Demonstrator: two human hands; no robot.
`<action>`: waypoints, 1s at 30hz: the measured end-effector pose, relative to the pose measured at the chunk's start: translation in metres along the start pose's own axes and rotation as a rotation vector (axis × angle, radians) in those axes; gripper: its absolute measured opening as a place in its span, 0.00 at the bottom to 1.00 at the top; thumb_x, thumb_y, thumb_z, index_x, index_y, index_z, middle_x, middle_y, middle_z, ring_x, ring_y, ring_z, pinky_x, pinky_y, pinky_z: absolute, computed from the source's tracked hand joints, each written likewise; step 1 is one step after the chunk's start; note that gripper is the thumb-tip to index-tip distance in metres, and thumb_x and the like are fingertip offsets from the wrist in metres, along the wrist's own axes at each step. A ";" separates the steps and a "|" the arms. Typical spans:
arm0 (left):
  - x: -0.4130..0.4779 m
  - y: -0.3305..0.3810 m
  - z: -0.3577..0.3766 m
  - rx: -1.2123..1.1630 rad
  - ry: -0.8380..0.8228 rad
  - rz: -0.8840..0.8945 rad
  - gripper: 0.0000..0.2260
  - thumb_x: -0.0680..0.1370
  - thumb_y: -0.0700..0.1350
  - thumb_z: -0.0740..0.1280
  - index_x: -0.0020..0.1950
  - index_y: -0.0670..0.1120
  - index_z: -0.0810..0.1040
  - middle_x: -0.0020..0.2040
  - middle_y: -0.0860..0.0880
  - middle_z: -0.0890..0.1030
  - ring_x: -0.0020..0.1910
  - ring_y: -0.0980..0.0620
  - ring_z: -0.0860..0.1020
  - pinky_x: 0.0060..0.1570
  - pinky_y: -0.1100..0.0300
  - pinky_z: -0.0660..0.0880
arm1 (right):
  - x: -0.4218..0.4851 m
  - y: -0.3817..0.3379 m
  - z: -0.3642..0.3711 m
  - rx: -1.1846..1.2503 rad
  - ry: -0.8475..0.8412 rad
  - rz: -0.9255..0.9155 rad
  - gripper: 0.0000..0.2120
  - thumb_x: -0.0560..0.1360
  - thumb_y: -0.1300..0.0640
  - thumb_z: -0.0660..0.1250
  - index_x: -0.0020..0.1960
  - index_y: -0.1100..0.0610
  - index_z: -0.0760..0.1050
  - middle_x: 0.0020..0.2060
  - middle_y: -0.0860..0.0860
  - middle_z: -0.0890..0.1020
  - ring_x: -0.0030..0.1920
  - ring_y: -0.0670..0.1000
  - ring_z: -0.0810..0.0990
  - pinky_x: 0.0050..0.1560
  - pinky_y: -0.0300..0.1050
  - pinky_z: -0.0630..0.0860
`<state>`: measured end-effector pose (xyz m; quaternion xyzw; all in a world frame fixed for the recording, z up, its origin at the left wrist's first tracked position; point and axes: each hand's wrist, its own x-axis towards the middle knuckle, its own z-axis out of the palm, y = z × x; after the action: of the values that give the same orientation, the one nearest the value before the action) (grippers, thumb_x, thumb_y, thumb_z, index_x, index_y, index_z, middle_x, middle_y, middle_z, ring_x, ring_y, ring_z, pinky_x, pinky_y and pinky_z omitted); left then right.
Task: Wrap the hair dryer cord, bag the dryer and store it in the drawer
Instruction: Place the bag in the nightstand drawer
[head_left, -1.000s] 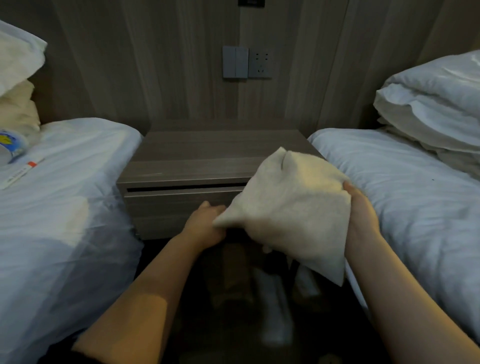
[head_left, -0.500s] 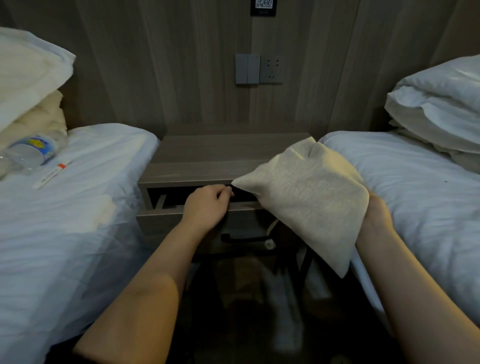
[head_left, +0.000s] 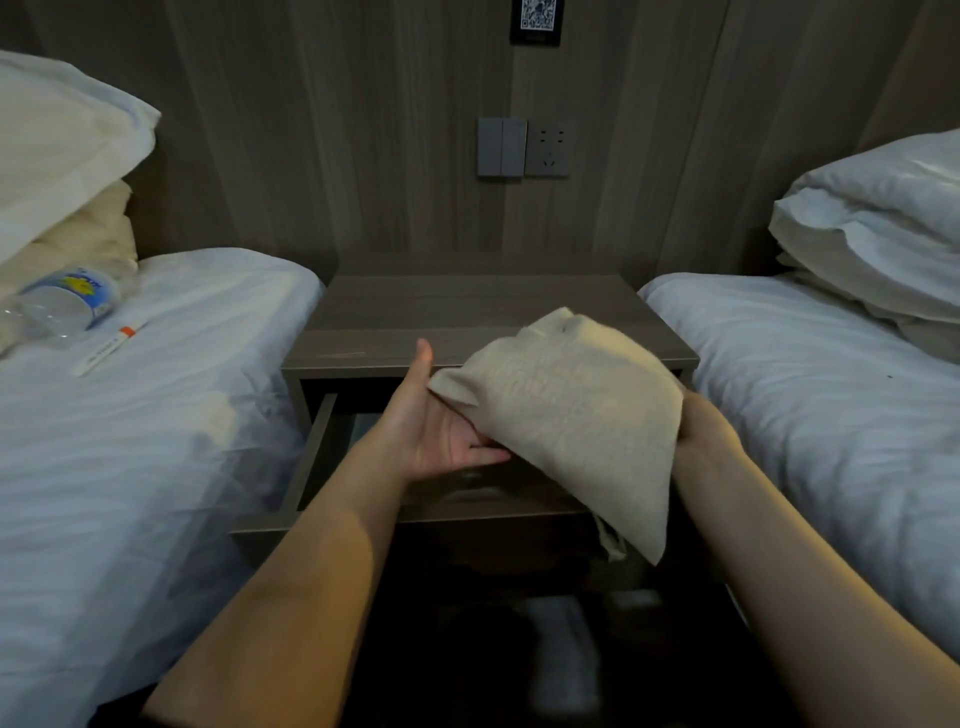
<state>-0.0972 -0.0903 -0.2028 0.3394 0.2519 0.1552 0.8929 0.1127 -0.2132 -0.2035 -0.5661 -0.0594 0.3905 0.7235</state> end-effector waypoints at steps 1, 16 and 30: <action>0.000 0.001 -0.002 -0.016 0.034 -0.010 0.39 0.72 0.73 0.48 0.68 0.47 0.70 0.64 0.37 0.76 0.62 0.36 0.75 0.62 0.38 0.69 | 0.008 0.002 0.000 0.003 0.015 0.036 0.19 0.80 0.60 0.52 0.69 0.65 0.66 0.64 0.61 0.74 0.66 0.61 0.72 0.59 0.52 0.70; 0.007 -0.004 -0.004 0.579 0.458 -0.097 0.17 0.75 0.56 0.66 0.58 0.47 0.72 0.48 0.43 0.79 0.40 0.46 0.82 0.34 0.54 0.82 | 0.026 0.005 0.017 -0.500 -0.119 0.371 0.10 0.75 0.52 0.65 0.48 0.58 0.77 0.40 0.55 0.81 0.41 0.54 0.79 0.40 0.49 0.76; 0.018 -0.016 -0.010 1.030 0.424 -0.169 0.23 0.76 0.43 0.67 0.69 0.43 0.65 0.56 0.40 0.78 0.41 0.48 0.79 0.39 0.57 0.79 | 0.055 0.025 0.036 -0.946 -0.230 -0.016 0.32 0.71 0.67 0.67 0.72 0.58 0.60 0.65 0.59 0.71 0.64 0.60 0.71 0.65 0.58 0.69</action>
<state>-0.0868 -0.0885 -0.2264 0.6714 0.4953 0.0051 0.5512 0.1189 -0.1491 -0.2324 -0.7855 -0.3145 0.3752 0.3786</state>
